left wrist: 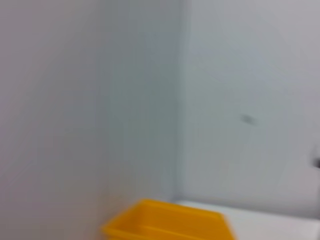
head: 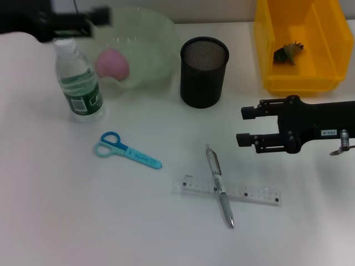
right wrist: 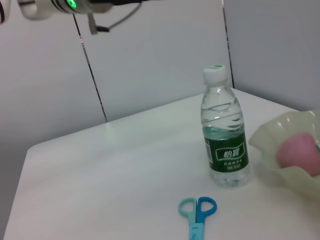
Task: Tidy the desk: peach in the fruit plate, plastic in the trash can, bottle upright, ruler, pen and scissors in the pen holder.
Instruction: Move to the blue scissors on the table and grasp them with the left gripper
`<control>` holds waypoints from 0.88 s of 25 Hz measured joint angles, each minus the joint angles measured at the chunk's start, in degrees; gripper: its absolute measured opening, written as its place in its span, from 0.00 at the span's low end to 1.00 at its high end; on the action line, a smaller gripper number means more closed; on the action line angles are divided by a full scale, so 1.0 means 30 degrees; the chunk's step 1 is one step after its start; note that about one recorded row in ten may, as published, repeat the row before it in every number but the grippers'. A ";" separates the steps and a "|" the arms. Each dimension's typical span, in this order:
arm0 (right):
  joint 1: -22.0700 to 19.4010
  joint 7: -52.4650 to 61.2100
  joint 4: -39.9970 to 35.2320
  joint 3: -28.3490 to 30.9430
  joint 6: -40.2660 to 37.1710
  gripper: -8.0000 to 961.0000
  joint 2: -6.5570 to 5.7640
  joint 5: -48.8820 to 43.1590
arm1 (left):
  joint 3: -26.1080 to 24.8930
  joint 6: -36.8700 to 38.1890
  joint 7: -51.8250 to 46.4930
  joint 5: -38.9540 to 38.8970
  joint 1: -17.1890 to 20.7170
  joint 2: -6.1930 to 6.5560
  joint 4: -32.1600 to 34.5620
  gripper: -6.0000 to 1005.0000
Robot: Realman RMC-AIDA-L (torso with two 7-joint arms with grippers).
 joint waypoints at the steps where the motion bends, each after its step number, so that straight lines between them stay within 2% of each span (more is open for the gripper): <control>1: -0.0061 0.0175 -0.0043 0.0000 -0.0023 0.71 -0.0033 0.0000 | 0.0000 0.0000 0.0000 0.0000 0.0000 0.0000 0.0000 0.84; 4: -0.0105 0.0304 -0.0057 0.0000 -0.0121 0.71 -0.0057 0.0000 | 0.0953 0.0437 -0.0356 0.0494 -0.0161 -0.0009 0.0881 0.83; 5: -0.0123 0.0395 -0.0068 -0.0001 -0.0168 0.71 -0.0064 0.0000 | 0.3759 0.0683 -0.0801 0.2723 -0.1266 0.0092 0.1850 0.83; 6: -0.0154 0.0615 -0.0107 0.0000 -0.0221 0.71 -0.0081 -0.0044 | 0.4578 0.0806 -0.0875 0.3833 -0.1885 0.0084 0.1895 0.83; 8: -0.0169 0.0770 -0.0122 0.0000 -0.0229 0.71 -0.0081 -0.0139 | 0.4578 0.0806 -0.0875 0.3833 -0.1885 0.0084 0.1895 0.82; 10: -0.0163 0.1091 -0.0132 -0.0002 -0.0232 0.71 -0.0085 -0.0516 | 0.5594 0.0972 -0.0957 0.7515 -0.3790 -0.0560 0.1797 0.82; 11: -0.0075 0.1328 -0.0137 0.0000 -0.0224 0.71 -0.0061 -0.1096 | 0.5762 0.0974 -0.0966 0.8695 -0.4317 -0.0826 0.1706 0.82; 12: -0.0075 0.1328 -0.0137 0.0000 -0.0224 0.71 -0.0061 -0.1096 | 0.5762 0.0974 -0.0966 0.8695 -0.4317 -0.0826 0.1706 0.81; 13: -0.0028 0.1410 -0.0139 -0.0002 -0.0188 0.71 -0.0026 -0.1324 | 0.6607 0.0887 -0.1085 1.1441 -0.5543 -0.1240 0.1220 0.81; 17: -0.0034 0.1519 -0.0197 0.0006 -0.0112 0.71 0.0057 -0.1497 | 0.8994 0.0327 -0.1731 1.3459 -0.6483 -0.1300 0.0492 0.80; 20: -0.0067 0.1641 -0.0218 0.0121 -0.0029 0.71 0.0140 -0.1498 | 1.0558 -0.0217 -0.2115 1.4673 -0.6732 -0.1350 0.0464 0.80; 21: -0.0099 0.1738 -0.0284 0.0189 0.0006 0.71 0.0227 -0.1481 | 1.0558 -0.0217 -0.2115 1.4673 -0.6732 -0.1350 0.0464 0.80; 22: -0.0099 0.1738 -0.0284 0.0189 0.0006 0.71 0.0227 -0.1481 | 1.1432 -0.0580 -0.2289 1.5337 -0.6806 -0.1377 0.0440 0.79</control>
